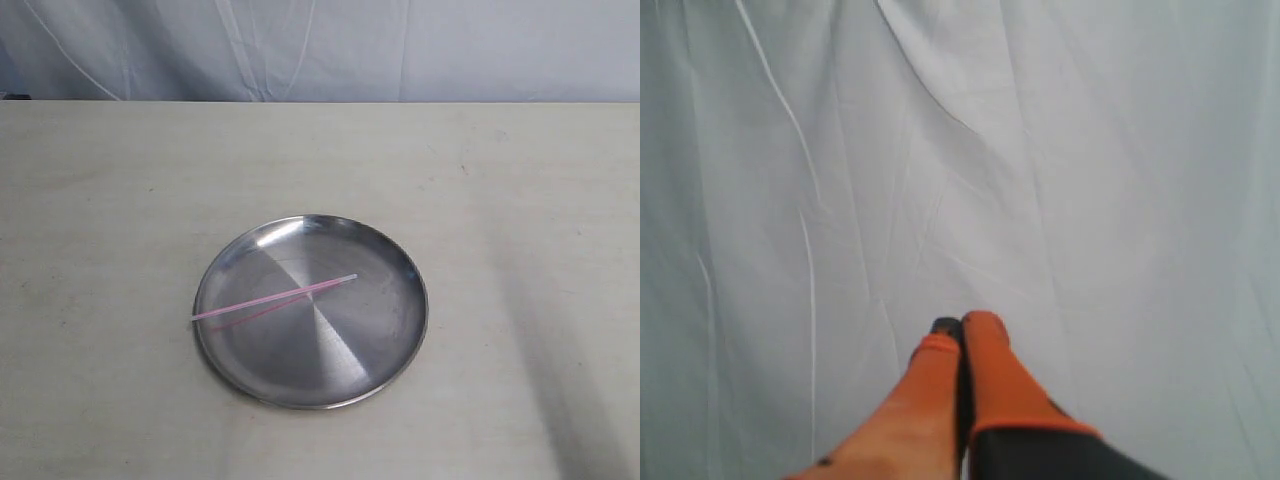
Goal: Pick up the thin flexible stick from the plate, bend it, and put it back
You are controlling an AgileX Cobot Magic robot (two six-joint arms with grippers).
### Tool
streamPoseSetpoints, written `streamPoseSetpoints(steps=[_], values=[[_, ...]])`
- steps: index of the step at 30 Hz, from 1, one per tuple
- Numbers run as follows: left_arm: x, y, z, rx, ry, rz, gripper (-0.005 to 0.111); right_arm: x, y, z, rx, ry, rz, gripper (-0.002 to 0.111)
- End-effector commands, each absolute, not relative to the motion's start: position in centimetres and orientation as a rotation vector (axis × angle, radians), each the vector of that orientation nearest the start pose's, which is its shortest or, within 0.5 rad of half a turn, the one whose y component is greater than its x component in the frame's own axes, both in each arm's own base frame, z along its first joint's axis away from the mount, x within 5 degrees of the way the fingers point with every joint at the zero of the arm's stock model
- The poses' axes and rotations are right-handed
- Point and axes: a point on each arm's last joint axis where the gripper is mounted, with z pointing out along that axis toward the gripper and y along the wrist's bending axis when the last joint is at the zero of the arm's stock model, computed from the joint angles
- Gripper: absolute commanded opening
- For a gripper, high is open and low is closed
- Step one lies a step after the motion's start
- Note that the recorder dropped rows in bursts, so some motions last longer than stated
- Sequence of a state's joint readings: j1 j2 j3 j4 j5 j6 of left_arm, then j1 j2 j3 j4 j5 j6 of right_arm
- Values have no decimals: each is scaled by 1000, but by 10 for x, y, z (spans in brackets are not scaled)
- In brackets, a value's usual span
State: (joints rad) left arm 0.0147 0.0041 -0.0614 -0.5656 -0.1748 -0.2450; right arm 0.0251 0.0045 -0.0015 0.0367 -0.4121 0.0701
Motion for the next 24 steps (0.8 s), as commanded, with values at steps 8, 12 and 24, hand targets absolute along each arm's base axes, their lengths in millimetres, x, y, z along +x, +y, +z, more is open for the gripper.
streamPoseSetpoints(steps=[8,12,24], values=[[192,-35,359,428,2291,-268,0,45,-1,250,61,1061,108,-1],[260,-50,333,641,2351,-409,18,45,-1,250,71,1061,124,-1],[318,-115,228,1376,2287,-337,63,45,-1,249,71,1066,124,-1]])
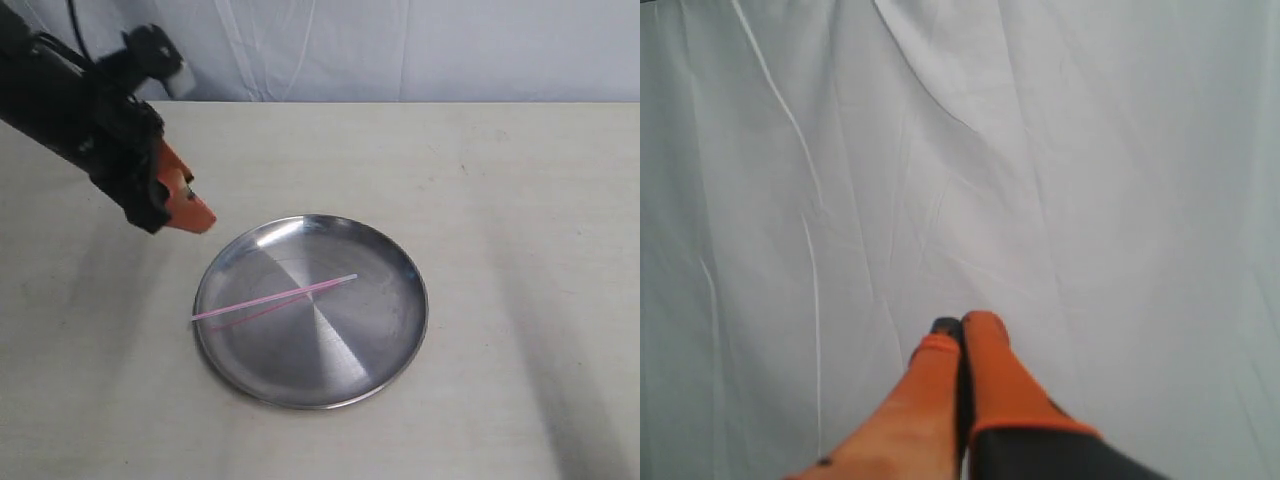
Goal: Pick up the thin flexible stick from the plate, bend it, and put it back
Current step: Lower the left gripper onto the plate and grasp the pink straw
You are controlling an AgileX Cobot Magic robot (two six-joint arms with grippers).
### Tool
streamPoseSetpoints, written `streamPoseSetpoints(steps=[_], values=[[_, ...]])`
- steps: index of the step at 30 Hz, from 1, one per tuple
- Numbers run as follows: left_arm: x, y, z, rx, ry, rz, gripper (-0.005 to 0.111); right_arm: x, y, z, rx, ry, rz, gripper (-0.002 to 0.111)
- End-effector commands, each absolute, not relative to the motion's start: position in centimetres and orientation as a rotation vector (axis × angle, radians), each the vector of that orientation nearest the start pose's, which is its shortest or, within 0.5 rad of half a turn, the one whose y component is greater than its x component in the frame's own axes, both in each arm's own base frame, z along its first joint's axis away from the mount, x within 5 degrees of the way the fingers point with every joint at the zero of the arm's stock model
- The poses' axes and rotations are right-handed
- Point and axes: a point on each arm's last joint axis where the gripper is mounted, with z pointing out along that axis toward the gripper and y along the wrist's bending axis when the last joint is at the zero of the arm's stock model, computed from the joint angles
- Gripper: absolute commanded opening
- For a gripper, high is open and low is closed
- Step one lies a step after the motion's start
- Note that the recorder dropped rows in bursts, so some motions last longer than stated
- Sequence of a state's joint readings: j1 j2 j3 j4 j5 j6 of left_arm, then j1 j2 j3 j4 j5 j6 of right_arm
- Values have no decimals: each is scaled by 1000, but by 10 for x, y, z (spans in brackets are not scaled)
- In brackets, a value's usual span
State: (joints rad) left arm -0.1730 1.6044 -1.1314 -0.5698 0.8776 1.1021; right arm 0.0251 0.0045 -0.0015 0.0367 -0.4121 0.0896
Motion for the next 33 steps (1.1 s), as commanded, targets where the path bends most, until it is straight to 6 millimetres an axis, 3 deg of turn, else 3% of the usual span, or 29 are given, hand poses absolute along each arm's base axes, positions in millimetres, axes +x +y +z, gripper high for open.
streamPoseSetpoints(steps=[1,5,11,33], values=[[319,-121,221,1410,2282,-323,63,45,-1,249,71,1066,124,-1],[321,-137,201,1509,2321,-337,63,45,-1,249,71,1066,124,-1],[323,-150,191,1593,2342,-369,63,45,-1,249,71,1066,124,-1],[331,-151,125,1659,2510,-375,63,45,-1,249,80,1061,139,-1]])
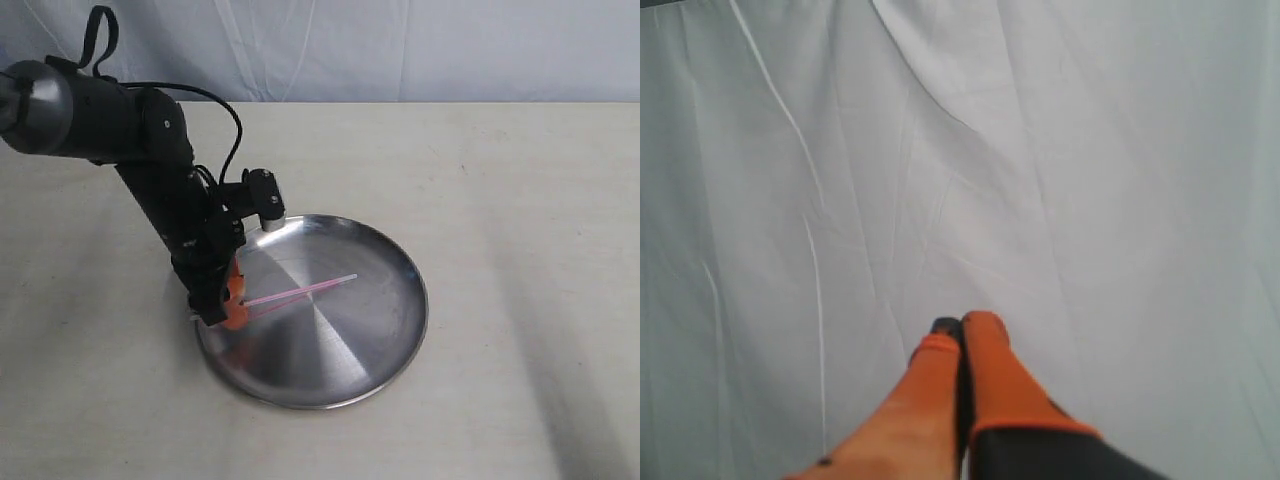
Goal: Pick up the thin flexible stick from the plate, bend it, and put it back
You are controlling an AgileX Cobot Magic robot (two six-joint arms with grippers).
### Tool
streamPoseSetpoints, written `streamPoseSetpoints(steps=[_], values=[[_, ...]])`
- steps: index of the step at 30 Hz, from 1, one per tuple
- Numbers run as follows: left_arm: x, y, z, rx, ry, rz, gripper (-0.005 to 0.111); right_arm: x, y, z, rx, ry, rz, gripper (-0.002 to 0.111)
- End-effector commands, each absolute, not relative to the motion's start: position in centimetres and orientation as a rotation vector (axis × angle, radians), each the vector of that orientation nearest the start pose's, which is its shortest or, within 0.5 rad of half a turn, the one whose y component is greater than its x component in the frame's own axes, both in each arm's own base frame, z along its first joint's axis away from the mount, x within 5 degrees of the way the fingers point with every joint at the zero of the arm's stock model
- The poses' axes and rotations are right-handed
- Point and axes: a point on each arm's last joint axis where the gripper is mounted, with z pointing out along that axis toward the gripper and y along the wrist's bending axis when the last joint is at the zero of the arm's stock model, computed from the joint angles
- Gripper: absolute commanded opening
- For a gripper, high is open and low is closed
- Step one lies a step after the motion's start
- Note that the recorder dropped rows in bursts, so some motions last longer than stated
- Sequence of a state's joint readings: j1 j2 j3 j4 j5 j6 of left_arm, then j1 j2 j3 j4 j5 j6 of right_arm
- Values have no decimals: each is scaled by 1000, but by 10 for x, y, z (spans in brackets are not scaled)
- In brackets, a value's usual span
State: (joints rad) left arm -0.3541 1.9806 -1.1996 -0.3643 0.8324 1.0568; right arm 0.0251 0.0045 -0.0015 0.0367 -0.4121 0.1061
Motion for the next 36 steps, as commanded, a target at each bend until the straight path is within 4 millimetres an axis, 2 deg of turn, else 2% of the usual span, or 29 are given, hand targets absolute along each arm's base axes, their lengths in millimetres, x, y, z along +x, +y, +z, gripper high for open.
streamPoseSetpoints(steps=[1,3,5,9,12,17,20,22,24,26,29,31,33,36], values=[[331,-151,123,1661,2515,-378,63,45,-1,249,80,1061,139,-1],[331,-151,121,1660,2520,-381,62,45,-1,249,80,1061,139,-1],[331,-151,121,1660,2520,-381,54,45,-1,249,80,1061,139,-1],[331,-151,121,1664,2523,-386,19,45,-1,249,80,1061,139,-1],[331,-151,121,1664,2523,-386,0,45,-1,249,80,1061,139,-1],[330,-153,125,1619,2533,-437,0,45,-1,250,79,1051,139,-1],[328,-157,139,1570,2504,-497,0,44,-1,252,89,1031,153,-1],[327,-159,152,1548,2467,-515,0,44,-1,252,175,1023,294,-1],[325,-161,168,1523,2415,-524,0,44,-1,252,310,1001,531,-1],[323,-161,184,1494,2378,-525,0,44,-1,252,398,979,690,-1],[317,-162,211,1443,2320,-551,0,44,-1,251,421,982,724,-1],[312,-163,227,1402,2282,-578,0,47,-1,249,499,1054,787,-1],[308,-164,242,1351,2247,-618,0,48,0,262,532,1152,775,-1],[303,-168,261,1303,2161,-698,0,51,1,297,455,1271,618,-1]])
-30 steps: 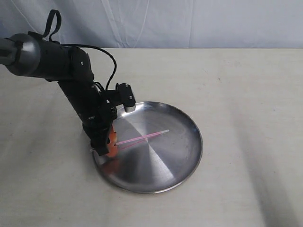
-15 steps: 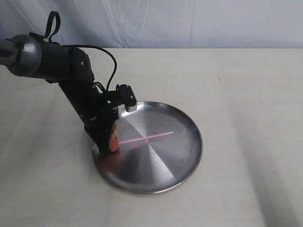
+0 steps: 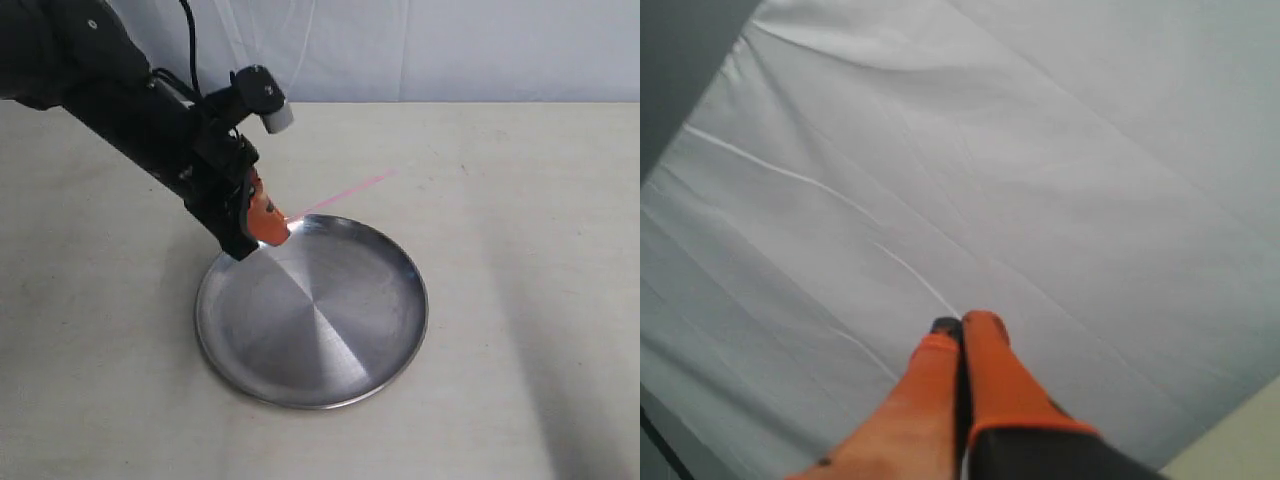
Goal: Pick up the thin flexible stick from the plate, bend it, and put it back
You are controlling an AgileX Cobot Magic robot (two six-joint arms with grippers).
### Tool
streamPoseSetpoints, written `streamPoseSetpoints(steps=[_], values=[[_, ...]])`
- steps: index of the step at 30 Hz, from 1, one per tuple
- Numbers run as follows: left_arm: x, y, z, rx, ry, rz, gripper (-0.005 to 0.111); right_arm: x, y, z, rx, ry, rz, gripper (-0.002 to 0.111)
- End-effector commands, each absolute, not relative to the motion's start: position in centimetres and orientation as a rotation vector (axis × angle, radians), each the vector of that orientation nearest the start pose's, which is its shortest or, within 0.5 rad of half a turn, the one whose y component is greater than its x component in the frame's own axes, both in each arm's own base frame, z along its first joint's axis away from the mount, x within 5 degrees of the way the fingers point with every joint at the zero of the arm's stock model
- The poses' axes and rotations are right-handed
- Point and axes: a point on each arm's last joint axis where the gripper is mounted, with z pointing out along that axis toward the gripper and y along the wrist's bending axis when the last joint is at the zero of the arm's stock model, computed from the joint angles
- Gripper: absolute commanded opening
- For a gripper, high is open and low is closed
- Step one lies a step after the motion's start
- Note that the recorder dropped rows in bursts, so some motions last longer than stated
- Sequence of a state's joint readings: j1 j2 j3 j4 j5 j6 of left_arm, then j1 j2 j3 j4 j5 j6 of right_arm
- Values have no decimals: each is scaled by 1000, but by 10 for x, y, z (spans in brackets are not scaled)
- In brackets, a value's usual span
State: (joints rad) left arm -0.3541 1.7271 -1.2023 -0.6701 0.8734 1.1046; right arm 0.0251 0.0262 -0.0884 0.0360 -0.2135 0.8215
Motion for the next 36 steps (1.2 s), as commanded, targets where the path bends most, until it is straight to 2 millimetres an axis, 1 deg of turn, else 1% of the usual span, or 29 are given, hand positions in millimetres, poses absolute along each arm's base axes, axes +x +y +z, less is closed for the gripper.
streamPoseSetpoints(steps=[1,3,5,7,8,9,11,13,15,16,17,21,24,25,26,27,28,30,33,36], values=[[301,-171,266,1277,2136,-736,0,54,0,312,431,1312,556,-1],[299,-174,276,1219,2100,-802,0,63,-1,335,434,1401,478,-1],[299,-177,282,1153,2081,-869,0,78,-3,351,455,1521,416,-1],[298,-180,289,1098,2047,-935,0,96,1,358,423,1600,404,0],[297,-181,291,1087,2029,-966,0,103,4,359,400,1621,423,4],[297,-182,293,1081,2008,-984,0,111,8,359,365,1646,447,10],[296,-184,297,1061,1973,-1028,0,124,19,356,303,1706,505,24],[297,-186,300,1035,1945,-1059,0,137,32,350,279,1770,610,47],[297,-187,303,1008,1928,-1084,0,150,42,342,243,1832,661,65],[298,-187,303,999,1925,-1092,0,156,48,338,232,1855,686,71],[298,-187,304,993,1924,-1097,0,160,53,335,218,1872,705,72],[295,-188,305,1003,1917,-1126,0,178,72,325,219,1896,789,72],[295,-189,305,1002,1916,-1130,0,183,84,327,199,1907,834,72],[296,-188,305,999,1917,-1125,0,184,91,333,168,1901,861,72],[296,-188,305,999,1917,-1125,0,183,97,343,141,1872,885,72],[296,-188,305,997,1918,-1123,0,183,98,349,137,1848,890,72],[296,-189,305,988,1915,-1131,0,183,100,358,131,1809,901,72],[296,-189,307,973,1901,-1147,0,184,102,363,126,1797,908,72],[296,-190,308,976,1885,-1158,0,191,106,357,134,1829,901,72],[292,-191,309,1024,1860,-1183,0,202,112,346,160,1868,889,72]])
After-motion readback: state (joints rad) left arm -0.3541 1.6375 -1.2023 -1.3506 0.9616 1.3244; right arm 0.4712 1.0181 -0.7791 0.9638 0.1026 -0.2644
